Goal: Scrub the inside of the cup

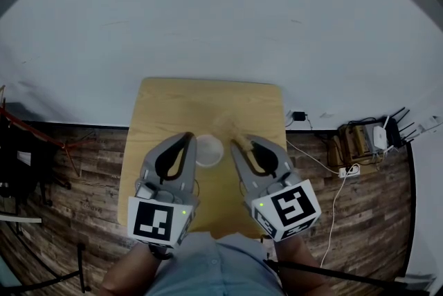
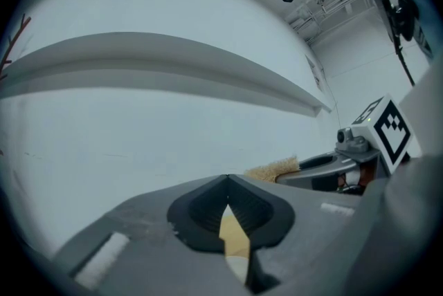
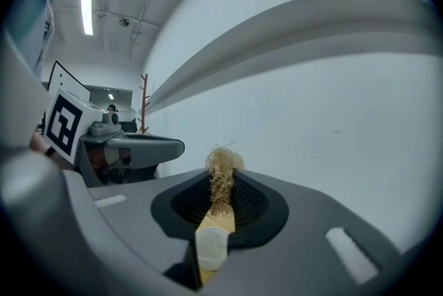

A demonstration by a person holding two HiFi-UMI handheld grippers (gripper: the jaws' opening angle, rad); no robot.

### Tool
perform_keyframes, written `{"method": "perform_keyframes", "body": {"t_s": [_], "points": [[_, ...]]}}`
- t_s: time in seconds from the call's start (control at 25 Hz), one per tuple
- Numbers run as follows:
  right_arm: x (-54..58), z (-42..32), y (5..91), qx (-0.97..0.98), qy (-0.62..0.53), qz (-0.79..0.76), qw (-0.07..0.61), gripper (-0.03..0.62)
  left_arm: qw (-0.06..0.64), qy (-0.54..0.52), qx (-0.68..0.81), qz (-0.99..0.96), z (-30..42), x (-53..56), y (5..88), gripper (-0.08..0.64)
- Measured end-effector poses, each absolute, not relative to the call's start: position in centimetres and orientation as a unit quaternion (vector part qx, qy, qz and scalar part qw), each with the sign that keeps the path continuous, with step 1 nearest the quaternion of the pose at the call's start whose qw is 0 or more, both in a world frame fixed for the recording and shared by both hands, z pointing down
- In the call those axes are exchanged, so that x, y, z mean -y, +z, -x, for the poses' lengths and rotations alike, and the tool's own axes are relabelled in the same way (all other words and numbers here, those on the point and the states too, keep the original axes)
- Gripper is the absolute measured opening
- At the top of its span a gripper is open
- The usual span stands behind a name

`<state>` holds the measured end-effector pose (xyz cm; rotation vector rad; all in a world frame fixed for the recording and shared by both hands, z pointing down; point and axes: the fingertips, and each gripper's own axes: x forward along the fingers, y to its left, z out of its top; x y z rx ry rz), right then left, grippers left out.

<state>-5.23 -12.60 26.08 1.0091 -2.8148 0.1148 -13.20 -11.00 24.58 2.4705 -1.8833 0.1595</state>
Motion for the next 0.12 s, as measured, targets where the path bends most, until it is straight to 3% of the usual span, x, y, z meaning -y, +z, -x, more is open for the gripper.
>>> {"method": "perform_keyframes", "body": {"t_s": [0.12], "points": [[12.77,5.27,26.14,0.938,0.039,-0.337,0.076,0.060,0.017,0.052,0.605,-0.794,13.23,11.16,24.59,0.021]]}}
